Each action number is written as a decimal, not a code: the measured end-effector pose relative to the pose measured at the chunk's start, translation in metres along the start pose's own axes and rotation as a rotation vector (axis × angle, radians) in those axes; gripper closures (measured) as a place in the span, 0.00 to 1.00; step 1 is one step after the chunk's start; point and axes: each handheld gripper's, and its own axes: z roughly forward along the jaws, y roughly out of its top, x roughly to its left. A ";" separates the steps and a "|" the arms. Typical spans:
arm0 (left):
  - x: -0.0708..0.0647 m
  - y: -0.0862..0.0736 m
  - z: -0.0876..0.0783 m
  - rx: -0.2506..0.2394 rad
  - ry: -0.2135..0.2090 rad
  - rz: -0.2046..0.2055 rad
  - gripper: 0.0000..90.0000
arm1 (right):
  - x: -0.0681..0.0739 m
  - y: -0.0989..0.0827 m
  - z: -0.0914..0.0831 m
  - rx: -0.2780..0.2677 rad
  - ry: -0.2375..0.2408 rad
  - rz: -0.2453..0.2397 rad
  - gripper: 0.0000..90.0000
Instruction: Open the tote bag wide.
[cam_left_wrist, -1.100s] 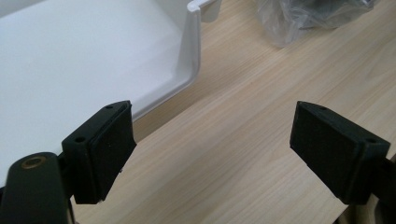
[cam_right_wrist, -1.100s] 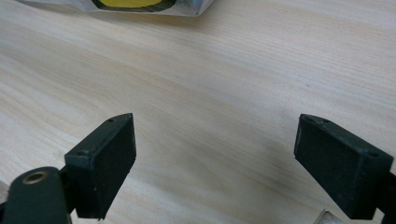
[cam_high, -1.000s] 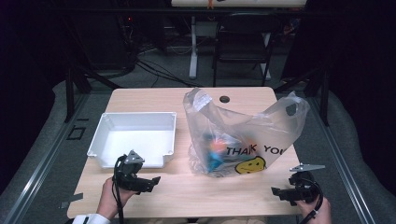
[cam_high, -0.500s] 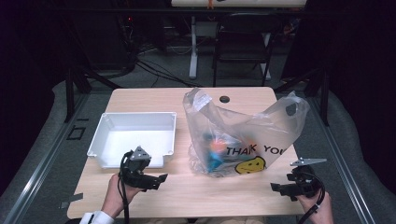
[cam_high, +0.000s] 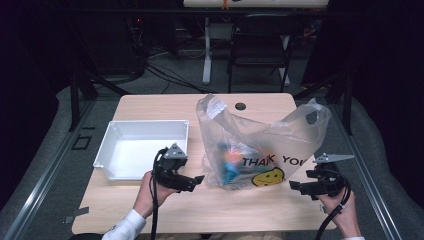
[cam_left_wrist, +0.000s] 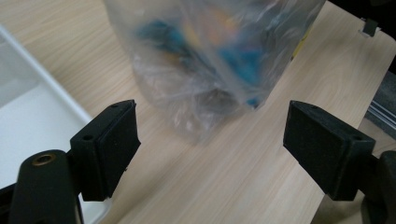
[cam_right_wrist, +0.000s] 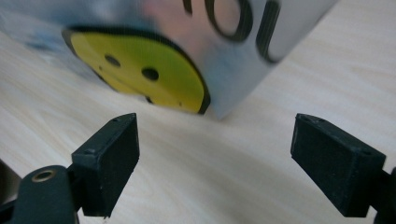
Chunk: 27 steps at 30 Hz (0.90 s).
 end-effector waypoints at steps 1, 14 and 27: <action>0.000 0.005 0.004 -0.005 -0.007 0.002 0.21 | 0.000 0.003 -0.001 -0.012 -0.001 0.003 0.17; -0.001 0.033 0.040 -0.046 -0.051 -0.008 0.55 | -0.008 0.031 -0.001 -0.043 -0.030 -0.026 0.62; 0.006 0.043 0.064 -0.029 -0.035 0.047 1.00 | -0.002 0.040 0.010 -0.048 -0.058 -0.011 1.00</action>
